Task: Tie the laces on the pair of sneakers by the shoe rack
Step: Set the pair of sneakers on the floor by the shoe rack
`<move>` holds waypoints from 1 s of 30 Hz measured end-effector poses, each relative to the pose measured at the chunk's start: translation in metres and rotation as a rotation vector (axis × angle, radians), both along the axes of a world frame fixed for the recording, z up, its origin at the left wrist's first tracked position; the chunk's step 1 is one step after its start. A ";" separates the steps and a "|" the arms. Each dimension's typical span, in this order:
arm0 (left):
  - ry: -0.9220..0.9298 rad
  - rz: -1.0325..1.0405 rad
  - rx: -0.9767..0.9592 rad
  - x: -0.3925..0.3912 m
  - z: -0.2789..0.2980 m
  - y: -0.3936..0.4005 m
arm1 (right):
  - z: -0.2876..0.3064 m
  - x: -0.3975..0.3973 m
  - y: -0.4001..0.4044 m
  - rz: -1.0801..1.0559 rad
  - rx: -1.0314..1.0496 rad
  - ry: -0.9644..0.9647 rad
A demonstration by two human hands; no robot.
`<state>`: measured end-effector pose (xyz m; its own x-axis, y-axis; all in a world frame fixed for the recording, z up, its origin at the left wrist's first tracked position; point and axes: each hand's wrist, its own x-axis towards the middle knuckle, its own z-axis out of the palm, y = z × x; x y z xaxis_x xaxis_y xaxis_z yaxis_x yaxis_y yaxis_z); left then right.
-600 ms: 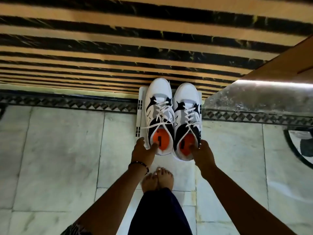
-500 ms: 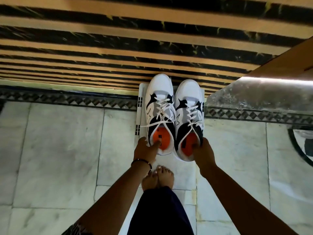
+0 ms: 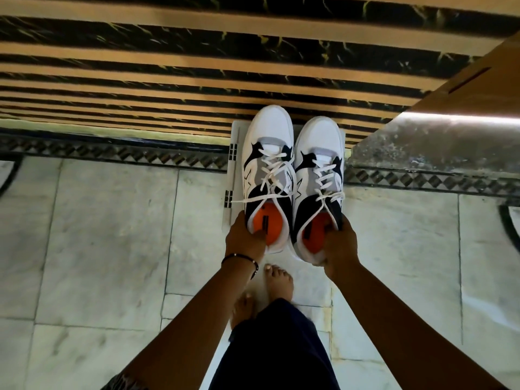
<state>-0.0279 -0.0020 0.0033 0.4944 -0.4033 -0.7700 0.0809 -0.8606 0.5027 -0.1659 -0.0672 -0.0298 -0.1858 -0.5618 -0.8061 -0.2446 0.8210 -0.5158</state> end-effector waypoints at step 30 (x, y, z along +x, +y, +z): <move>-0.009 -0.089 -0.025 -0.105 -0.141 0.283 | -0.149 -0.106 0.271 0.166 -0.064 -0.008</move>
